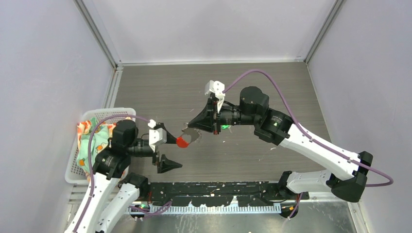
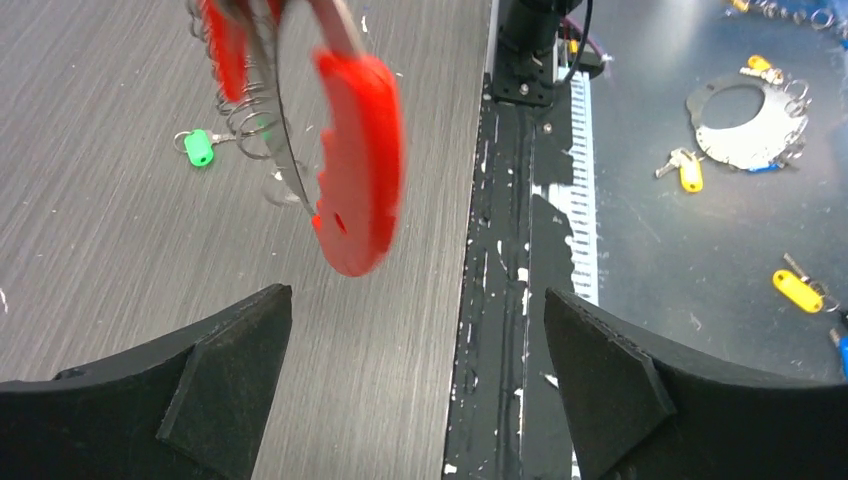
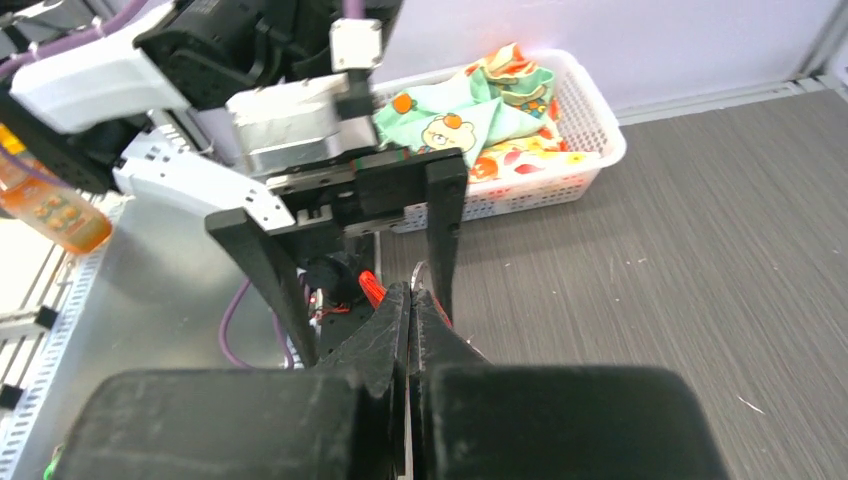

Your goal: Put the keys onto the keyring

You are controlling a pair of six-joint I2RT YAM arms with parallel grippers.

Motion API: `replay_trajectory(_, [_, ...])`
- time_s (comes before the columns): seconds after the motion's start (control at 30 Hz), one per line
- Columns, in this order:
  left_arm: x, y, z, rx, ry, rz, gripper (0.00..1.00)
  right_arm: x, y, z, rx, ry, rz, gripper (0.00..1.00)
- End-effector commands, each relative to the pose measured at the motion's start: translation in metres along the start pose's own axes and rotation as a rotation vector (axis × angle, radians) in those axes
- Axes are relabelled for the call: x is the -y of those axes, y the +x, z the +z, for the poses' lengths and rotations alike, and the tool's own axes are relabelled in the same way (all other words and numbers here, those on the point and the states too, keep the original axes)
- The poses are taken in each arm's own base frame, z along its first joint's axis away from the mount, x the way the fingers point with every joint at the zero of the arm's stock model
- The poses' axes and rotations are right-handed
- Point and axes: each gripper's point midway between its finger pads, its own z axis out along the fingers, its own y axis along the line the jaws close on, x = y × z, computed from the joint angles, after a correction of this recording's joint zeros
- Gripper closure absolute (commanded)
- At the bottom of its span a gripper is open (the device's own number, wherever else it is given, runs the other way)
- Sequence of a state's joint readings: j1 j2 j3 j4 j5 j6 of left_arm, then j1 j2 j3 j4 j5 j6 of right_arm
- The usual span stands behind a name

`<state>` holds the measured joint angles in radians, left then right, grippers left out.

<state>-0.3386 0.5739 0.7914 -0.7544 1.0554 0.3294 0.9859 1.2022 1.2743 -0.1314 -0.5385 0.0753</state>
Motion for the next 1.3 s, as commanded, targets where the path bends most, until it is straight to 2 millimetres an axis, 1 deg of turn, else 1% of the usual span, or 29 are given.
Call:
replay_trajectory(0.0, [-0.004,-0.007,-0.001,0.044,-0.036,0.097,0.01,0.012,-0.046,-0.007,0.105,0.109,0.005,0.99])
replay_trajectory(0.03, [-0.009,-0.012,-0.001,0.064,-0.056,0.091,0.0,0.015,-0.047,-0.007,0.107,0.125,0.011,0.99])
replay_trajectory(0.1, [-0.022,-0.029,0.001,0.122,-0.121,0.039,0.0,0.022,-0.046,-0.004,0.104,0.159,0.025,0.99])
replay_trajectory(0.13, [-0.025,-0.037,0.001,0.148,-0.134,0.025,0.0,0.025,-0.045,-0.004,0.099,0.172,0.029,0.99])
replay_trajectory(0.2, [-0.031,-0.049,0.001,0.181,-0.15,0.014,0.0,0.025,-0.044,-0.001,0.093,0.164,0.034,0.99])
replay_trajectory(0.27, [-0.045,-0.054,0.002,0.196,-0.21,-0.024,0.0,0.022,-0.043,0.001,0.091,0.143,0.04,0.99])
replay_trajectory(0.3, [-0.049,-0.055,0.002,0.196,-0.214,-0.025,0.04,0.022,-0.043,0.002,0.09,0.139,0.043,0.99])
replay_trajectory(0.37, [-0.052,-0.056,0.005,0.193,-0.206,-0.046,0.2,0.021,-0.042,0.003,0.09,0.133,0.046,0.99])
replay_trajectory(0.43, [-0.058,-0.056,0.009,0.195,-0.208,-0.096,0.54,0.021,-0.042,0.005,0.088,0.129,0.054,0.99])
replay_trajectory(0.47, [-0.062,-0.056,0.01,0.197,-0.217,-0.12,0.69,0.021,-0.042,0.005,0.089,0.126,0.054,0.99])
replay_trajectory(0.5, [-0.065,-0.055,0.012,0.196,-0.222,-0.14,0.78,0.021,-0.041,0.005,0.091,0.126,0.056,0.99])
replay_trajectory(0.63, [-0.069,-0.052,0.015,0.187,-0.219,-0.187,0.97,0.023,-0.038,0.008,0.087,0.131,0.064,0.99])
replay_trajectory(0.7, [-0.075,-0.051,0.013,0.19,-0.262,-0.201,1.0,0.027,-0.034,0.008,0.079,0.149,0.072,0.98])
replay_trajectory(0.8, [-0.082,-0.053,0.008,0.204,-0.325,-0.214,0.99,0.038,-0.025,0.006,0.065,0.215,0.089,0.79])
replay_trajectory(0.9, [-0.082,-0.061,0.007,0.236,-0.336,-0.252,1.0,0.051,-0.017,-0.003,0.047,0.297,0.105,0.49])
replay_trajectory(0.93, [-0.083,-0.065,0.006,0.251,-0.338,-0.272,1.0,0.053,-0.016,-0.008,0.041,0.321,0.105,0.3])
replay_trajectory(0.97, [-0.082,-0.069,0.006,0.27,-0.335,-0.302,1.0,0.054,-0.016,-0.013,0.035,0.334,0.099,0.08])
replay_trajectory(1.0, [-0.082,-0.074,0.006,0.29,-0.33,-0.32,1.0,0.055,-0.016,-0.02,0.034,0.348,0.091,0.01])
replay_trajectory(1.1, [-0.082,-0.087,0.007,0.346,-0.309,-0.404,1.0,0.055,-0.014,-0.043,0.04,0.412,0.066,0.0])
replay_trajectory(1.13, [-0.083,-0.092,0.008,0.365,-0.296,-0.435,1.0,0.054,-0.01,-0.051,0.042,0.431,0.061,0.0])
replay_trajectory(1.2, [-0.086,-0.108,0.006,0.42,-0.273,-0.496,1.0,0.051,0.004,-0.066,0.052,0.45,0.048,0.0])
replay_trajectory(1.23, [-0.089,-0.114,0.005,0.442,-0.267,-0.535,1.0,0.053,0.018,-0.072,0.058,0.47,0.051,0.0])
replay_trajectory(1.27, [-0.092,-0.121,0.004,0.462,-0.26,-0.572,1.0,0.054,0.024,-0.079,0.08,0.493,0.051,0.0])
